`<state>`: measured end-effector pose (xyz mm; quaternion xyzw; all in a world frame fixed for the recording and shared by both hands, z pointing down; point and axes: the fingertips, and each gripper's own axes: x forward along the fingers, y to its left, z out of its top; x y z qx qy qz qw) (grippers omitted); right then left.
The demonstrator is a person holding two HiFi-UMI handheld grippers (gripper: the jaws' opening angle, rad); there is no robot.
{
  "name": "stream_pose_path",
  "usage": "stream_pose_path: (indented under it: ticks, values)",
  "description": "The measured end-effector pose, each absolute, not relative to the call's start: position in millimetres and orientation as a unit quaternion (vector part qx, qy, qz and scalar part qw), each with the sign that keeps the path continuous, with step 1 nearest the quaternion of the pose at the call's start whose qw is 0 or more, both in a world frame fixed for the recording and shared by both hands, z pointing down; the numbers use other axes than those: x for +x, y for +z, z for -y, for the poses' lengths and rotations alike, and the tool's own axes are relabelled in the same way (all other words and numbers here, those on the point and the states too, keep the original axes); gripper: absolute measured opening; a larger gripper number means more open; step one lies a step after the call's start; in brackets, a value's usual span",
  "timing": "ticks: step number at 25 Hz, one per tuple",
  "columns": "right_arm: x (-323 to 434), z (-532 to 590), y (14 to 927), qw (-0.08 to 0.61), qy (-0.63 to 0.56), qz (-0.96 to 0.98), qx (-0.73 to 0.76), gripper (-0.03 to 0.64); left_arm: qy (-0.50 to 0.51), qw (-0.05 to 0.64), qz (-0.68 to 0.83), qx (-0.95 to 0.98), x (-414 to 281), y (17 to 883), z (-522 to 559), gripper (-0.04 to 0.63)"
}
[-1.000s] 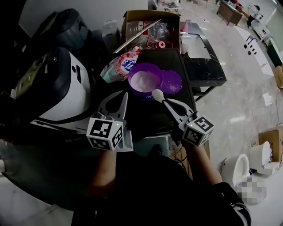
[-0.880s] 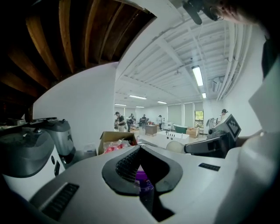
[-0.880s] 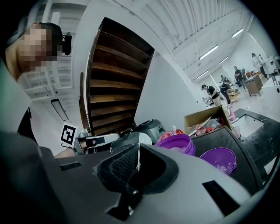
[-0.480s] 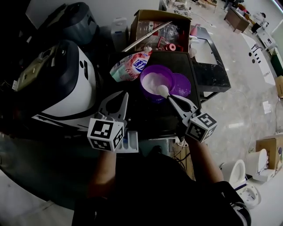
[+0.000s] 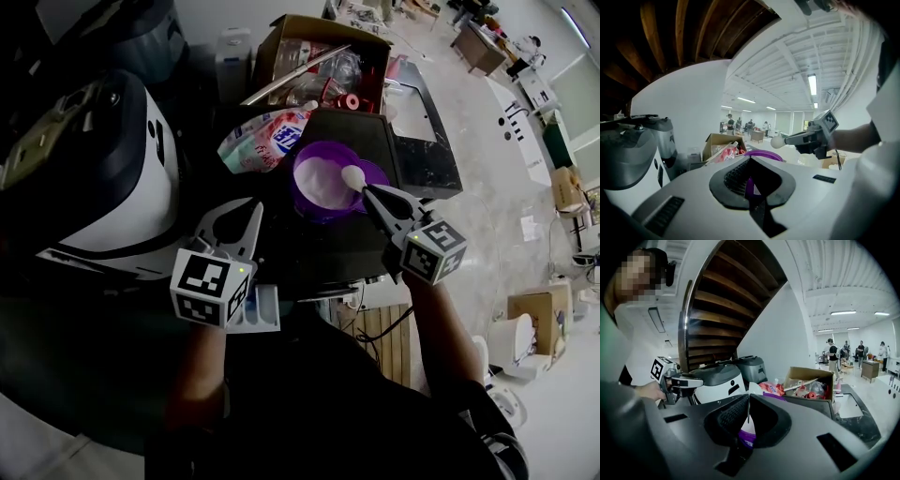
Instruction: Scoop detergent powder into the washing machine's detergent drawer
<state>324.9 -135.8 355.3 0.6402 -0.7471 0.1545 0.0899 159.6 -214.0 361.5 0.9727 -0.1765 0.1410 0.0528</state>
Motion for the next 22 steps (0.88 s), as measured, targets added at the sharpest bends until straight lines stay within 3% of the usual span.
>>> stream_pose_path:
  ticks: [13, 22]
  values:
    - [349.4, 173.0, 384.8, 0.211, 0.165, 0.778, 0.568, 0.023, 0.144, 0.066, 0.194, 0.968, 192.6, 373.4, 225.6, 0.008]
    - [355.6, 188.4, 411.6, 0.352, 0.131, 0.780, 0.501, 0.023, 0.153, 0.062, 0.198, 0.966, 195.1, 372.7, 226.4, 0.008]
